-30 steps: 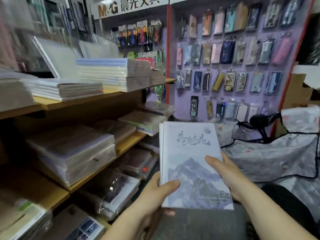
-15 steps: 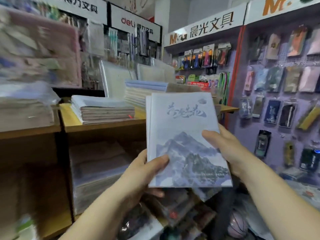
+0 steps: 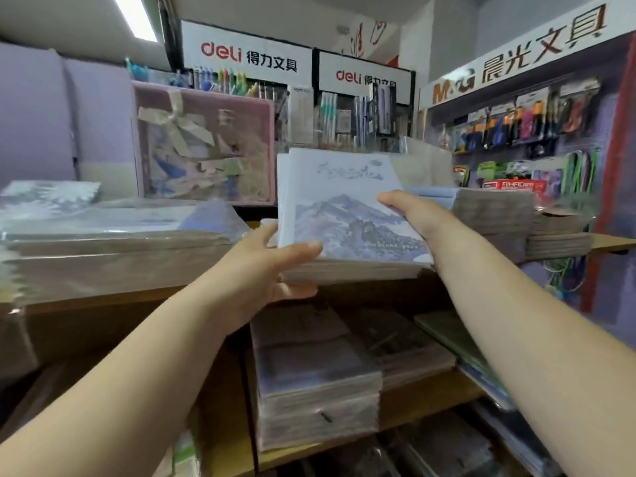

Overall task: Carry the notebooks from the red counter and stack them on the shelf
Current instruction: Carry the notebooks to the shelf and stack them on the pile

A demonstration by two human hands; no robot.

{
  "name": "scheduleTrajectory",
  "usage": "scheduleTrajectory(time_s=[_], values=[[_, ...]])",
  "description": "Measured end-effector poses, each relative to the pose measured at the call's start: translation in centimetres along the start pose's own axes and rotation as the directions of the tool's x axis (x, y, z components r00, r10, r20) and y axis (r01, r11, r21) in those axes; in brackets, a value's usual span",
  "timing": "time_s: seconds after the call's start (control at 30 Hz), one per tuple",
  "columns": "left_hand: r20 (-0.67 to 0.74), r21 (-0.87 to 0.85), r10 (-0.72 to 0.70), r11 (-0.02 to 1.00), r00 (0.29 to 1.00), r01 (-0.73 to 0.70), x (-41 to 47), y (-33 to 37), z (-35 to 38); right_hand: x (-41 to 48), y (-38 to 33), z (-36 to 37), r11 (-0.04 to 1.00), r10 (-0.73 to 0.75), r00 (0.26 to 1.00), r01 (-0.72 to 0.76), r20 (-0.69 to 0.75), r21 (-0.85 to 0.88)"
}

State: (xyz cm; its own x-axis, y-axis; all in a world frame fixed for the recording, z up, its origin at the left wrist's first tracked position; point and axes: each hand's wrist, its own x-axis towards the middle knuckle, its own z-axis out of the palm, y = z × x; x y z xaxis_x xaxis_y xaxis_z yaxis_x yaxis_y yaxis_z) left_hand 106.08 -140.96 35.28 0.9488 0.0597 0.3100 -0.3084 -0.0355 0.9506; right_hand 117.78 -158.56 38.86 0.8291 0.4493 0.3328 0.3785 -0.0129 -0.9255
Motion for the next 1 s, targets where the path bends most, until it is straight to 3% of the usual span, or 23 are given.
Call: scheduleTrajectory(time_s=[0.23, 0.4, 0.53, 0.7, 0.87, 1.0], values=[[-0.106, 0.29, 0.166, 0.948, 0.98, -0.129, 2.0, 0.9, -1.1, 5.1, -1.9, 1.2, 0.993, 0.121, 0.992, -0.121, -0.025, -0.009], [-0.182, 0.432, 0.157, 0.899, 0.971, -0.064, 3.2, 1.2, -0.7, 7.6, -1.0, 1.0, 0.973, 0.228, 0.97, -0.229, 0.084, 0.005], [-0.28, 0.631, 0.212, 0.775, 0.936, 0.013, 4.2, 1.2, -0.8, 8.9, -0.3, 0.9, 0.951, 0.308, 0.942, -0.3, 0.133, -0.078], [-0.347, 0.746, 0.224, 0.655, 0.911, 0.123, 5.0, 0.4, -0.3, 10.3, 0.2, 0.3, 0.935, 0.332, 0.928, -0.301, 0.169, -0.188], [-0.46, 0.584, 0.266, 0.809, 0.847, 0.063, 5.6, -1.5, 0.4, 9.8, 1.3, -0.2, 0.949, 0.262, 0.948, -0.219, 0.182, -0.225], [-0.553, 0.37, 0.314, 0.923, 0.772, -0.11, 5.6, -2.1, 1.8, 9.9, 1.7, -0.5, 0.975, 0.186, 0.979, -0.194, 0.083, 0.106]])
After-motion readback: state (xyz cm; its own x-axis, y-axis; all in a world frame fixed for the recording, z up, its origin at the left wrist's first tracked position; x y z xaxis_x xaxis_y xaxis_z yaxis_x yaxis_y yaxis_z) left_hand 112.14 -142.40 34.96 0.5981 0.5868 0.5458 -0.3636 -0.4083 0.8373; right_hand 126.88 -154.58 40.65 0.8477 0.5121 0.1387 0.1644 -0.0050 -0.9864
